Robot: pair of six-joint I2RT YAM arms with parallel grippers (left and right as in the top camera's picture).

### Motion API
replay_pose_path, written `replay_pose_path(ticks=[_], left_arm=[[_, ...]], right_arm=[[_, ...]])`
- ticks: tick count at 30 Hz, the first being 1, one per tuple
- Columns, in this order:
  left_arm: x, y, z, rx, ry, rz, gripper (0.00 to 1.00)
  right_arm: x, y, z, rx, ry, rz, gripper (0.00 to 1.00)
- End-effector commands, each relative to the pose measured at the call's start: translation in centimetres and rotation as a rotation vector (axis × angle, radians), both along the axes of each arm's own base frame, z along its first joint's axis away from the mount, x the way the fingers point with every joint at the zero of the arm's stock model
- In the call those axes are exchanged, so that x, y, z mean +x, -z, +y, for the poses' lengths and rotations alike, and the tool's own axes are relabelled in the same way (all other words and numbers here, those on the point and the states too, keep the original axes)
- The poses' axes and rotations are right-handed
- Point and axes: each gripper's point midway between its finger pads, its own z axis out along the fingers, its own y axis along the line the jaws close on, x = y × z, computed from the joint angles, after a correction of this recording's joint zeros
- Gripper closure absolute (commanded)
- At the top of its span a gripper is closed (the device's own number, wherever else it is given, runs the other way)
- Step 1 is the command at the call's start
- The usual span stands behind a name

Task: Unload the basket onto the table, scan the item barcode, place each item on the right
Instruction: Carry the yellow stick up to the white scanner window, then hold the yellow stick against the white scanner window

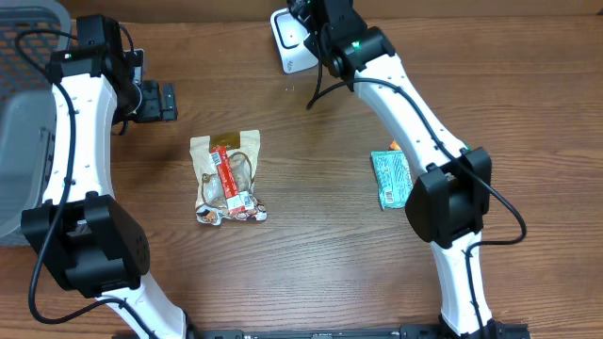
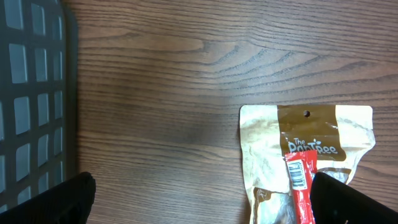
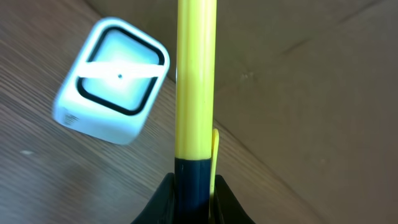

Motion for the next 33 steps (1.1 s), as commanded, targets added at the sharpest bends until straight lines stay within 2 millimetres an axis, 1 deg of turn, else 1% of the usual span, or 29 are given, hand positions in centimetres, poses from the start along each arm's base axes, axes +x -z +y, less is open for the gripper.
replay_pose_path(ticks=[1,4,7,10,13,15,21,24,28,33], left_arm=[[0.2,-0.7,-0.2,0.001,0.02,-0.02,0.0],[0.2,-0.7,-0.2,0.001,0.02,-0.02,0.0],[0.2,-0.7,-0.2,0.001,0.02,-0.02,0.0],[0.2,-0.7,-0.2,0.001,0.02,-0.02,0.0],[0.2,-0.7,-0.2,0.001,0.02,-0.02,0.01],[0.2,-0.7,-0.2,0.001,0.02,-0.02,0.01],[0.2,-0.7,-0.2,0.001,0.02,-0.02,0.0],[0.2,-0.7,-0.2,0.001,0.02,-0.02,0.0],[0.2,-0.7,-0.2,0.001,0.02,-0.02,0.0],[0.2,-0.7,-0.2,0.001,0.02,-0.02,0.0]], right_arm=[[1.0,1.0,-0.6,-0.152,-0.012,-0.034,0.96],[2.0,0.9,-0.7,-0.189,0.057,-0.106,0.96],[2.4,0.7,0.5,-0.187,0.052,-0.147,0.96],[2.8,1.1,1.6,-0.197,0.037,-0.177,0.96],[3.2,2.3,2.1,-0.224,0.039,-0.189,0.96],[3.4,3.9,2.1,-0.264,0.032,-0.174,0.96],[3.7,7.7,0.8,-0.408,0.063,-0.143,0.96],[3.7,9.1,0.6,-0.429,0.072,-0.125,0.96],[3.7,10.0,0.6,-0.437,0.07,-0.113,0.96],[3.7,10.1,0.5,-0.44,0.069,-0.111,0.96]])
